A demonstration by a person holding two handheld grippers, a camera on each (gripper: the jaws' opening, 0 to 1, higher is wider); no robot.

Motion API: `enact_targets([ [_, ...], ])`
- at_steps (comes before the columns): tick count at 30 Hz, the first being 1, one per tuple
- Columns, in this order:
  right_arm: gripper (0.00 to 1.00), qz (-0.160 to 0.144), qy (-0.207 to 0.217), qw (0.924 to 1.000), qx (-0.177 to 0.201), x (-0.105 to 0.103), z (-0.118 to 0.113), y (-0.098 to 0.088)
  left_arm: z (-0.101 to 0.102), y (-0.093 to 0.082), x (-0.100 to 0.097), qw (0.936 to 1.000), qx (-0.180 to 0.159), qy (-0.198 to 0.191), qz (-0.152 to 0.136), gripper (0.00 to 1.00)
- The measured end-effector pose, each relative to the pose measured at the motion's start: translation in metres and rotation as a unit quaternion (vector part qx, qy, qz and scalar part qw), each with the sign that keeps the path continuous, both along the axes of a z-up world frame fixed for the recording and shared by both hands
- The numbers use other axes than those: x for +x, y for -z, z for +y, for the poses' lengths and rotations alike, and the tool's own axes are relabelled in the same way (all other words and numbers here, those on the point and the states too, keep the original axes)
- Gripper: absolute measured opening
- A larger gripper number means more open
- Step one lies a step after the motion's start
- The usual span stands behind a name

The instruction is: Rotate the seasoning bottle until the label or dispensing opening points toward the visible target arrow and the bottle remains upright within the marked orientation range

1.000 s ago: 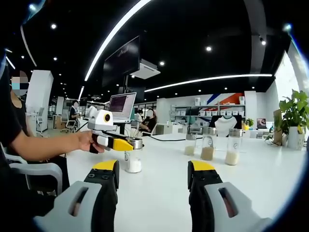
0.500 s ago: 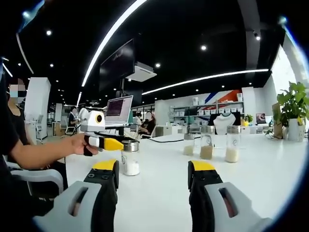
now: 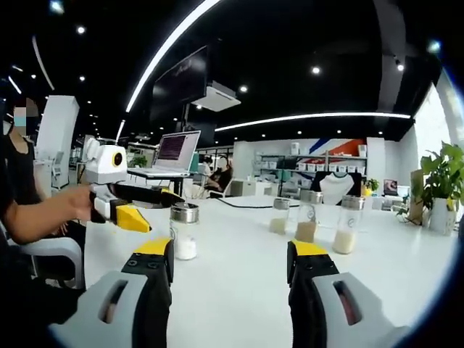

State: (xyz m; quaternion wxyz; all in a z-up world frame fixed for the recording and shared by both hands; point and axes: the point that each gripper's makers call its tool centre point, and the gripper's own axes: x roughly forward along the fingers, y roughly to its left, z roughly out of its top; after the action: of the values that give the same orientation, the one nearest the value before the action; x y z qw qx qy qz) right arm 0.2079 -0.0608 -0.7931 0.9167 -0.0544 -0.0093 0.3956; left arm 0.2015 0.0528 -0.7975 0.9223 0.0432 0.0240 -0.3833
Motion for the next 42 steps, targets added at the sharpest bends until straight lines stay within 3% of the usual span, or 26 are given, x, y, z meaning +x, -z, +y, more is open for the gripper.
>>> enact_targets([
  [4, 0.69, -0.001, 0.008, 0.9999, 0.007, 0.013, -0.007, -0.007, 0.005, 0.003, -0.003, 0.9998, -0.007, -0.016, 0.007, 0.95],
  [10, 0.78, 0.012, 0.011, 0.9990, 0.043, 0.027, -0.012, -0.016, 0.016, 0.005, -0.012, 0.9987, -0.026, -0.044, 0.010, 1.00],
  [15, 0.97, 0.024, 0.010, 0.9986, 0.046, 0.030, -0.011, -0.017, 0.026, 0.004, -0.024, 0.9978, -0.040, -0.053, 0.005, 1.00],
  [21, 0.99, 0.016, 0.021, 0.9988, 0.041, 0.033, -0.013, -0.017, 0.032, 0.018, -0.029, 0.9976, -0.023, -0.065, 0.007, 1.00],
  [29, 0.99, -0.006, 0.019, 0.9987, 0.046, 0.056, -0.004, -0.031, 0.032, 0.021, -0.033, 0.9974, -0.018, -0.070, -0.002, 1.00],
  [35, 0.99, -0.002, 0.032, 0.9995, 0.007, 0.077, 0.006, -0.021, 0.032, 0.021, -0.034, 0.9972, -0.019, -0.072, -0.002, 0.99],
  [42, 0.91, 0.004, 0.045, 0.9984, 0.034, 0.105, 0.007, -0.028, 0.027, 0.026, -0.035, 0.9977, -0.012, -0.067, 0.002, 0.99],
])
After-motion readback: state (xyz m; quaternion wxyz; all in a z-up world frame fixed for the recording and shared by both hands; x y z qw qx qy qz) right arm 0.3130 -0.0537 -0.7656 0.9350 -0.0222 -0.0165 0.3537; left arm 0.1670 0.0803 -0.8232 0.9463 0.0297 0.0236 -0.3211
